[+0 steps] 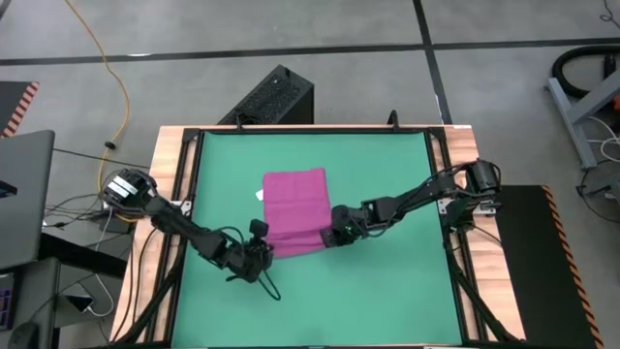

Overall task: Roll towel into tight, uniform cylinder
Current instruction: Roll the pink towel

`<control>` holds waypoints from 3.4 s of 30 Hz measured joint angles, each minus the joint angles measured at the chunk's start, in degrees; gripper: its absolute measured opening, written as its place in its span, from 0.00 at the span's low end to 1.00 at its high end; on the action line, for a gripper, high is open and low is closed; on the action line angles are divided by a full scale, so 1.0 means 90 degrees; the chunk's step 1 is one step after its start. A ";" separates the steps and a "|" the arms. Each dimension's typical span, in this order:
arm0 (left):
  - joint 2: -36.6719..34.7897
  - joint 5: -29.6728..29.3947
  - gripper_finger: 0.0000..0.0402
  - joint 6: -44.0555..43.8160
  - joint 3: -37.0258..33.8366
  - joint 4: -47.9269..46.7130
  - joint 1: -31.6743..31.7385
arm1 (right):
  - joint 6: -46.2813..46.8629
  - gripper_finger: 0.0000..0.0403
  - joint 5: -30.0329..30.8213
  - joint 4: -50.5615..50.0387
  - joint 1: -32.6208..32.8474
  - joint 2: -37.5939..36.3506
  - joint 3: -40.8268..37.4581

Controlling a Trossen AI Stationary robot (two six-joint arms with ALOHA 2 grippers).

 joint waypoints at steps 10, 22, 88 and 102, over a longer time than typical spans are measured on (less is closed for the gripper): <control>-0.0019 0.0261 0.00 0.0007 -0.0339 0.0471 0.0154 | -0.0416 0.22 0.0361 0.0258 0.0003 -0.0089 0.0000; -0.0021 0.0374 0.00 -0.0204 -0.0670 0.0725 0.0154 | -0.1213 0.26 0.0878 -0.1062 0.0038 -0.0605 0.0007; -0.0444 0.1181 0.00 -0.0485 -0.0682 -0.0336 -0.0662 | -0.8475 0.52 0.4476 0.2932 0.2887 0.0899 0.0180; -0.0449 0.1218 0.00 -0.0381 -0.0682 -0.0348 -0.0500 | -0.9095 0.61 0.4443 0.3554 0.2735 0.1574 0.0185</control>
